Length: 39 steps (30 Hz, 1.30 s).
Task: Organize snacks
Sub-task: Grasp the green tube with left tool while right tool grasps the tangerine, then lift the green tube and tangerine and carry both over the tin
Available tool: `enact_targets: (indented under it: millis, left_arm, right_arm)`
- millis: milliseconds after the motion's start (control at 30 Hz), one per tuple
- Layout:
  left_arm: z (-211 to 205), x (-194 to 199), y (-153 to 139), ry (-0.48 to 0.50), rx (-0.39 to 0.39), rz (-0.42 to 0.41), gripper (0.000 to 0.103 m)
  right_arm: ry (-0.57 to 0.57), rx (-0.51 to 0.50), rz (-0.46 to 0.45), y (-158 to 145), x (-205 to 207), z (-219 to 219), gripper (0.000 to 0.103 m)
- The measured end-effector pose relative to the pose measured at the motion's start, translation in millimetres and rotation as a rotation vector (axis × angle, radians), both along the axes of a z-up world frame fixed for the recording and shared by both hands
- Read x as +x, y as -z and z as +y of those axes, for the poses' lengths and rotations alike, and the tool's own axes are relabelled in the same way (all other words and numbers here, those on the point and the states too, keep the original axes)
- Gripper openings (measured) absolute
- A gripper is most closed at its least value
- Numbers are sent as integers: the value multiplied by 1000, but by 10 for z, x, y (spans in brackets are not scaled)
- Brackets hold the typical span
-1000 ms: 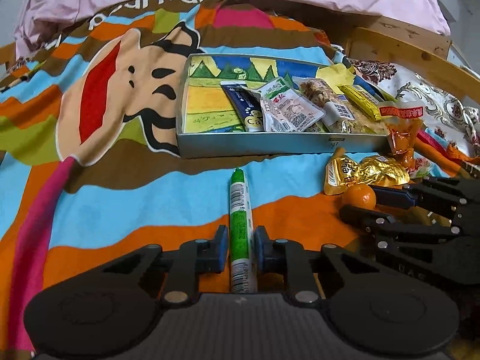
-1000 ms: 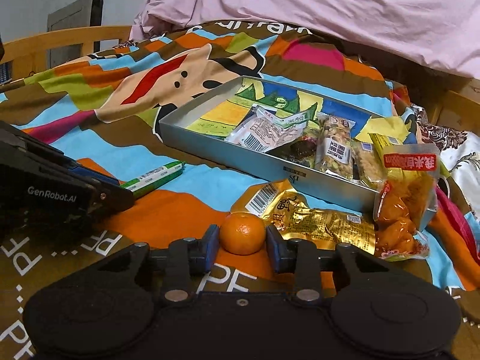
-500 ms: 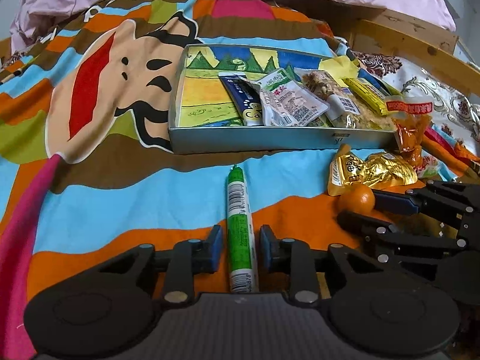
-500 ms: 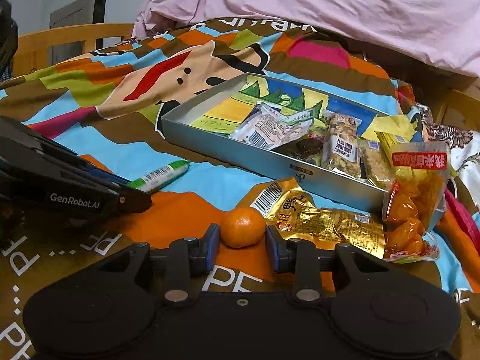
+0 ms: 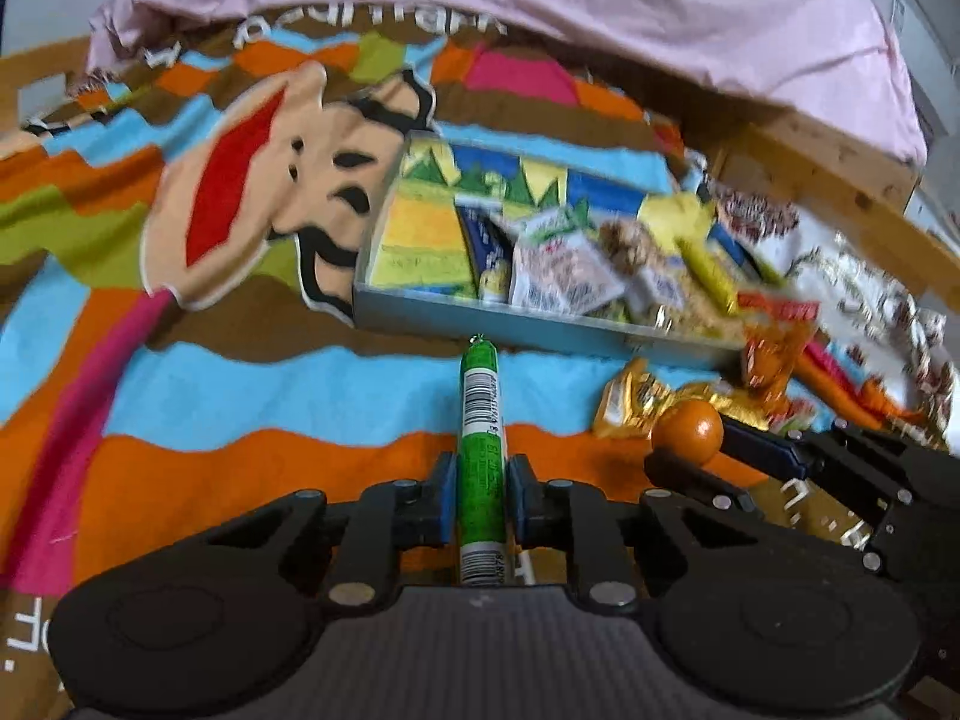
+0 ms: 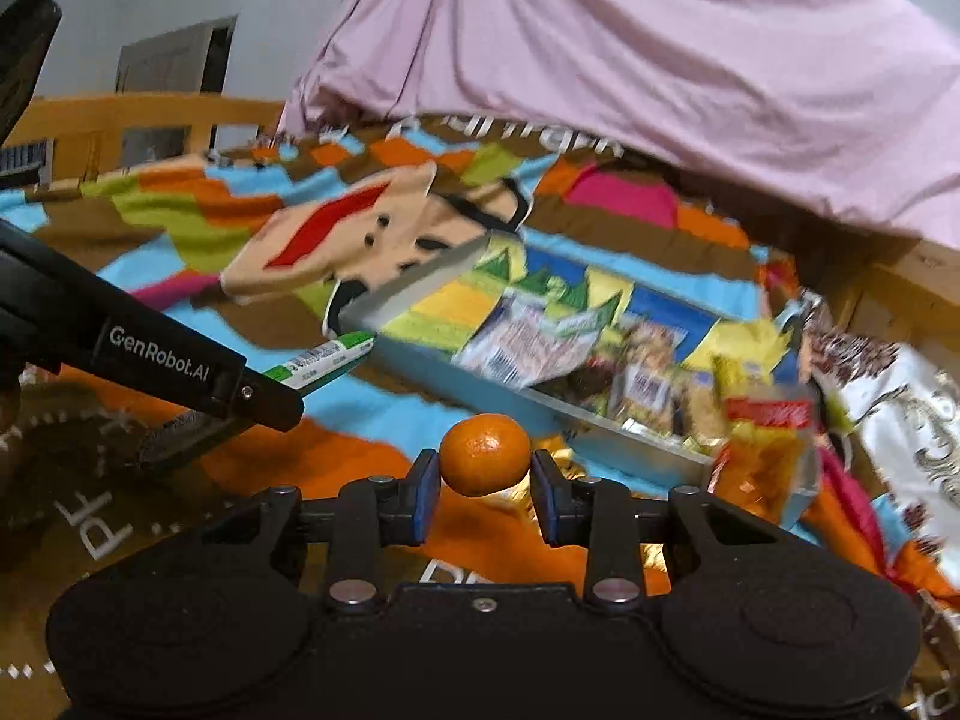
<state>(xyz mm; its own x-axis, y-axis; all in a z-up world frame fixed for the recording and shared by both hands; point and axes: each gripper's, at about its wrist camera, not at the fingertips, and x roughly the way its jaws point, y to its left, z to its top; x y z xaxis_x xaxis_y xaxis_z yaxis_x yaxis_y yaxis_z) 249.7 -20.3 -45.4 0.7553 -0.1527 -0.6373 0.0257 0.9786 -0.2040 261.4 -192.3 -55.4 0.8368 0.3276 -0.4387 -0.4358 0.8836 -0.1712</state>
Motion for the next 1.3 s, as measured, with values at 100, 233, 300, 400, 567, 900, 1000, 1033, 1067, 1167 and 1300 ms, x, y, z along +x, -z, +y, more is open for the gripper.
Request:
enact_targets:
  millis: [100,233,300,400,567,900,1000,1033,1067,1167,1300]
  left_arm:
    - [-8,-27,-117,-25,-33,-36,19]
    - [-23,41,-272,-62,-62,-92,19]
    - [-28,136,-342,-80,-72,-118,19]
    - [-27,331,-411,-102,-94,-142,19]
    - [-69,742,-458,-136,-95,-151,19]
    - [-164,1528,-201,-176,-44,-119,19]
    - [-197,1606,-90,-179,-11,-112,19]
    - [-204,1619,-48,-182,-5,-109,19]
    - [-212,1628,-4,-186,-1,-104,19]
    - [-223,1636,89,-206,16,-100,19]
    - [-204,1654,161,-229,30,-90,19]
  right_arm:
    - [19,39,-30,-103,-18,-69,34]
    - [38,75,-65,-187,61,-115,34]
    - [49,90,-72,-200,172,-126,34]
    - [73,126,-62,-193,367,-175,34]
    - [142,167,-63,-135,766,-301,35]
    - [186,182,11,149,1220,-350,35]
    - [180,173,20,192,1232,-315,35]
    - [178,173,21,202,1235,-307,35]
    - [177,174,23,211,1232,-301,35]
    - [178,181,33,230,1255,-292,35]
    - [177,183,42,240,1285,-283,35]
